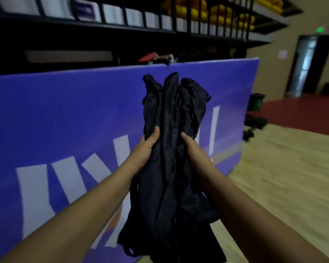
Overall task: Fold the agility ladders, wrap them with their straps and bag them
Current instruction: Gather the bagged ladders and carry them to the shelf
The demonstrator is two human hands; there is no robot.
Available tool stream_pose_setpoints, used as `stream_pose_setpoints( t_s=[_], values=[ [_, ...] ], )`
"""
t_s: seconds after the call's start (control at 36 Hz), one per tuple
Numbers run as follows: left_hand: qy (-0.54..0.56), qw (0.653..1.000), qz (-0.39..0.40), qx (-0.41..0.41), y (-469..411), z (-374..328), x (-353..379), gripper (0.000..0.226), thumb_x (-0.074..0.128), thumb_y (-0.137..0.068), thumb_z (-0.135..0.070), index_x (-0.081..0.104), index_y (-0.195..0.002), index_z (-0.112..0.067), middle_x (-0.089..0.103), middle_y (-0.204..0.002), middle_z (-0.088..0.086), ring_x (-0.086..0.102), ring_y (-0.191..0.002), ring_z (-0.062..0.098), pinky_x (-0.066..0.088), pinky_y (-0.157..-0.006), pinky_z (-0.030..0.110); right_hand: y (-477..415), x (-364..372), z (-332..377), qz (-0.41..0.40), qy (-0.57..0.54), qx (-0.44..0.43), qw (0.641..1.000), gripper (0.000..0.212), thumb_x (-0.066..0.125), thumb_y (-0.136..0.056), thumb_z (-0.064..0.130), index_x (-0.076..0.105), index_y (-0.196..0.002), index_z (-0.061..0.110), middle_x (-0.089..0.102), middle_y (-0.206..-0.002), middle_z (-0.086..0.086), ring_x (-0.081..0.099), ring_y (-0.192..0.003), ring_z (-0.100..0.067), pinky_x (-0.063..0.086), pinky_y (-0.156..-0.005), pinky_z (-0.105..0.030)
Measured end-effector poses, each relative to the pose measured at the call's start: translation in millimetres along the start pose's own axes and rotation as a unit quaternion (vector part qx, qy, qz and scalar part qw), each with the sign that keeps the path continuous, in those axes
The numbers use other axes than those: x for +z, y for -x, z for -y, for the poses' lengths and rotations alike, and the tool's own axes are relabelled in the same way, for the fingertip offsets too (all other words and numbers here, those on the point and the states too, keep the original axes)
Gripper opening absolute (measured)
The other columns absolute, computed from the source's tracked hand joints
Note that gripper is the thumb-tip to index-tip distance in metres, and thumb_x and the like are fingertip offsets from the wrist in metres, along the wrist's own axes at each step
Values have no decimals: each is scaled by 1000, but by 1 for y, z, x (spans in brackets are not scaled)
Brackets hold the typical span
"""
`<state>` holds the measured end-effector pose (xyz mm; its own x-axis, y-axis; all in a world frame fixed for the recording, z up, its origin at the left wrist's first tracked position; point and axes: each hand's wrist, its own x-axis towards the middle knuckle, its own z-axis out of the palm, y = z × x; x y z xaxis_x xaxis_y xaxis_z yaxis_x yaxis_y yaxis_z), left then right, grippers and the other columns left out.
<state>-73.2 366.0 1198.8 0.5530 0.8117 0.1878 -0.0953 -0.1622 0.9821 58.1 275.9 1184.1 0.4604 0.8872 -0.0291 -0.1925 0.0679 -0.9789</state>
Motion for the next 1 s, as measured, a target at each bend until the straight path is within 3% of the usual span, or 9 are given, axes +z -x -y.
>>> stream_pose_setpoints(
  t_s=[0.19, 0.31, 0.42, 0.53, 0.61, 0.69, 0.78, 0.86, 1.0],
  values=[
    [-27, 997, -54, 48, -15, -77, -53, 103, 68, -68, -81, 41, -151, -27, 55, -146, -3, 55, -131, 19, 39, -115, 42, -17, 57, 73, 80, -11, -4, 997, 85, 67, -63, 70, 59, -138, 29, 64, -135, -7, 68, -112, -30, 54, -99, -48],
    [-42, 993, -104, 21, -44, -112, -102, 112, 70, -54, -90, 50, -145, -29, 58, -143, 0, 60, -125, 24, 43, -111, 43, -21, 98, 116, 157, -26, -22, 987, 53, 56, -94, 52, 64, -131, 17, 74, -118, -9, 72, -106, -28, 54, -100, -45],
    [-56, 990, -129, 15, -57, -142, -128, 105, 67, -59, -89, 57, -140, -23, 60, -139, 4, 62, -122, 25, 47, -108, 43, -38, 126, 140, 205, -15, -39, 978, 43, 47, -103, 46, 69, -121, 14, 77, -110, -8, 72, -103, -25, 57, -85, -37],
    [-45, 992, -106, 49, -81, -163, -162, 56, 41, -98, -56, 62, -125, -11, 72, -111, 8, 71, -98, 19, 59, -80, 26, -71, 172, 158, 215, -7, -36, 976, 43, 45, -104, 42, 70, -119, 11, 77, -108, -11, 72, -102, -27, 57, -80, -35],
    [-25, 993, -104, 38, -109, -169, -193, 54, 35, -102, -51, 66, -110, -8, 76, -87, 6, 74, -73, 15, 60, -65, 23, -97, 204, 165, 226, -4, -37, 974, 42, 43, -105, 39, 70, -116, 8, 77, -104, -12, 72, -96, -25, 56, -74, -32],
    [-41, 990, -132, 28, -140, -179, -235, 66, 39, -96, -59, 64, -124, -5, 75, -103, 13, 72, -94, 24, 57, -87, 31, -131, 243, 171, 245, -4, -46, 968, 40, 41, -106, 33, 70, -110, 5, 78, -91, -11, 73, -79, -21, 55, -60, -26],
    [-15, 989, -147, 27, -167, -189, -270, 86, 58, -71, -74, 64, -129, -10, 67, -126, 17, 63, -119, 32, 45, -109, 43, -158, 277, 184, 245, 4, -50, 968, 38, 41, -106, 29, 69, -106, 3, 76, -82, -11, 69, -77, -23, 52, -61, -28],
    [-23, 989, -141, 44, -206, -195, -314, 114, 76, -31, -90, 71, -120, -19, 71, -122, 12, 66, -116, 31, 44, -110, 47, -190, 310, 198, 244, 30, -75, 967, 36, 42, -106, 23, 66, -88, 4, 72, -61, -7, 69, -55, -19, 49, -45, -20],
    [-75, 983, -157, 57, -233, -223, -352, 129, 59, -36, -99, 60, -134, -15, 65, -129, 5, 63, -120, 28, 47, -108, 43, -227, 352, 227, 262, 59, -114, 957, 42, 36, -107, 11, 62, -74, 2, 65, -47, -5, 62, -37, -13, 43, -35, -17]
  ],
)
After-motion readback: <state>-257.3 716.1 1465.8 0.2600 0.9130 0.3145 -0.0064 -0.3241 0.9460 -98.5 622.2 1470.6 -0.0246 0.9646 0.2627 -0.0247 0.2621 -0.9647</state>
